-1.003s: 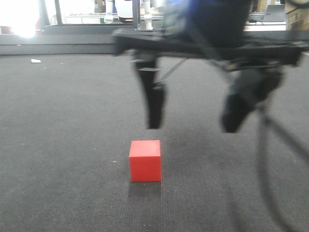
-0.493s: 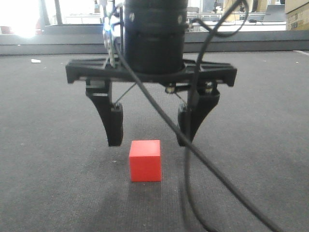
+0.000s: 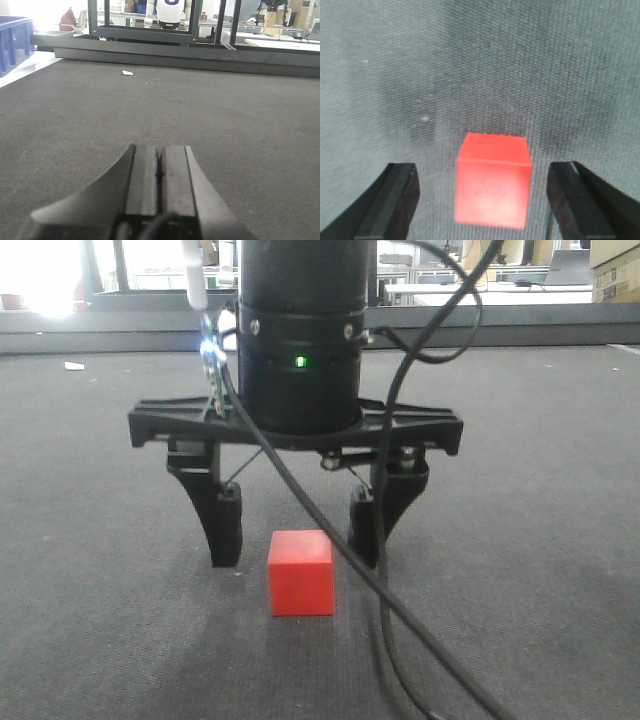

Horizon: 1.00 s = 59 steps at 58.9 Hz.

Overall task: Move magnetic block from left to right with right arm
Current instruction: 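Lower the open right gripper down around the red cube, then close the right gripper on the red cube and lift it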

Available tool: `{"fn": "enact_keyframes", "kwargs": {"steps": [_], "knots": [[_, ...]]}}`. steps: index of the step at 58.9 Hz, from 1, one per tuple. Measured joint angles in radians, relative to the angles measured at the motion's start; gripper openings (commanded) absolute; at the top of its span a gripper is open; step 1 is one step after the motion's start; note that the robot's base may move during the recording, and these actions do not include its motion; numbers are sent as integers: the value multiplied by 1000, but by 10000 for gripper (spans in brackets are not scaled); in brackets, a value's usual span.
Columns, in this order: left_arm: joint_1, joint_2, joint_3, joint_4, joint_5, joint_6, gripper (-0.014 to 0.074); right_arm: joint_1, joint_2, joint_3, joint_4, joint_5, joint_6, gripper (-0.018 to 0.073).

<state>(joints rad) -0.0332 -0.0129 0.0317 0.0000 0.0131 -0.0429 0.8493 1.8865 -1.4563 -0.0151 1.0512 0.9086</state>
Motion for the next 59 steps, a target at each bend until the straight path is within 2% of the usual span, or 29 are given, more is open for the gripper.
{"fn": "enact_keyframes", "kwargs": {"steps": [11,42,48,56,59], "knots": [[0,0,0,0,0,0,-116,0,8,0,0,2,32,622],[0,0,0,0,0,0,-116,8,25,0,0,8,39,615],[0,0,0,0,0,0,-116,10,26,0,0,16,39,542],[0,0,0,0,0,0,-116,10,26,0,0,20,39,363],[0,0,0,0,0,0,-116,10,26,0,0,24,41,329]]}}
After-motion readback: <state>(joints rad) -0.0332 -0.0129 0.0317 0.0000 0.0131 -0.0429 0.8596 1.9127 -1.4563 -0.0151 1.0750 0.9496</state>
